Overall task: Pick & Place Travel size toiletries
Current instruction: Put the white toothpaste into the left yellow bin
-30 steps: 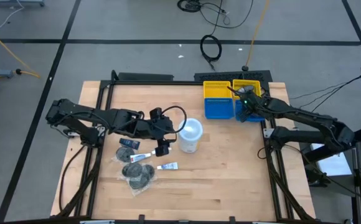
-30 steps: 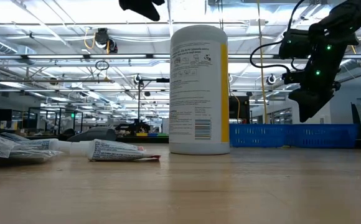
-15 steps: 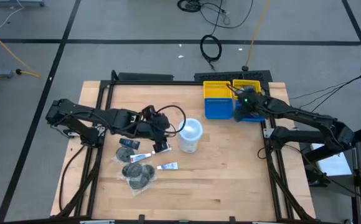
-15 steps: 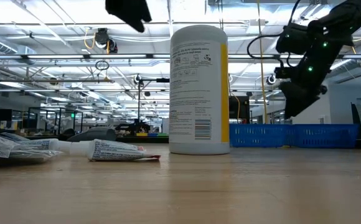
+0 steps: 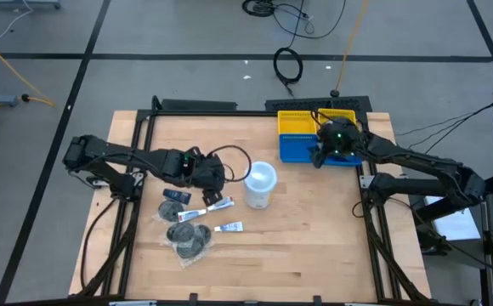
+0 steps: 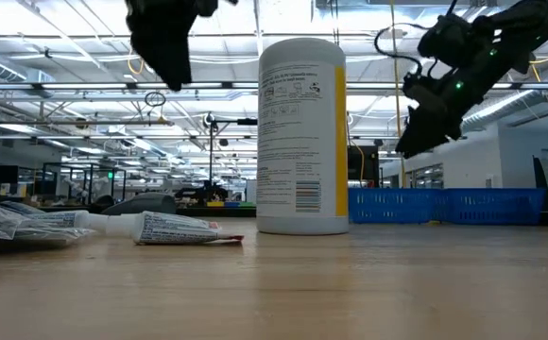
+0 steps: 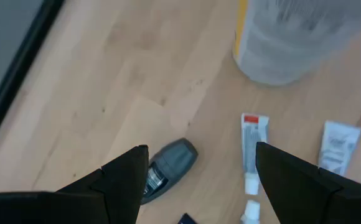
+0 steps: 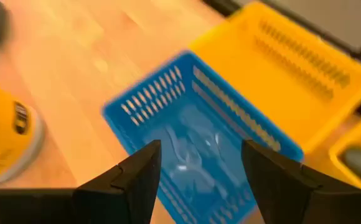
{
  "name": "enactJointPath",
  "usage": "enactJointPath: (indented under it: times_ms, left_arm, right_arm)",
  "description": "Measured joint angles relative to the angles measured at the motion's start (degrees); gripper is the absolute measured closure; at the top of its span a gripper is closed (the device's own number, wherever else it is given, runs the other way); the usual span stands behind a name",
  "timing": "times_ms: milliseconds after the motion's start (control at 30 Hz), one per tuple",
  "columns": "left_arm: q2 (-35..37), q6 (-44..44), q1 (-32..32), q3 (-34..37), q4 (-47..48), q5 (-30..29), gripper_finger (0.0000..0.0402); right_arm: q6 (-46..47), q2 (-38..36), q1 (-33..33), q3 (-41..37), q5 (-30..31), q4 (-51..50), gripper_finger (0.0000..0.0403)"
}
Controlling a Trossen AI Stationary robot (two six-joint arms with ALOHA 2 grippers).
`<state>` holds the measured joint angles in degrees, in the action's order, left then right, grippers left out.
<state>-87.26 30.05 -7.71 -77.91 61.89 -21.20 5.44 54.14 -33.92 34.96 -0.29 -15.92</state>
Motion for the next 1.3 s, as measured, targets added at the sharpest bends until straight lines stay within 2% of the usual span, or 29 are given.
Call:
enactJointPath:
  times_ms: [333,600,1033,1300]
  left_arm:
    - [0.0,1.9,-0.3,13.4,-9.6,0.8,0.0117]
    - [0.0,2.0,-0.3,22.0,-20.7,5.1,0.0117]
    - [-1.7,-1.0,-2.4,27.8,-27.8,9.5,0.0117]
    - [-5.7,-1.5,-4.4,28.0,-31.7,11.2,0.0117]
  right_arm:
    - [-0.2,-5.1,8.3,0.0,0.0,9.6,0.0192]
    - [-0.3,-5.7,15.0,0.0,0.0,14.7,0.0192]
    - [-0.3,-5.7,19.4,0.0,0.2,18.2,0.0193]
    - [-0.3,-5.7,20.4,0.0,0.2,19.0,0.0193]
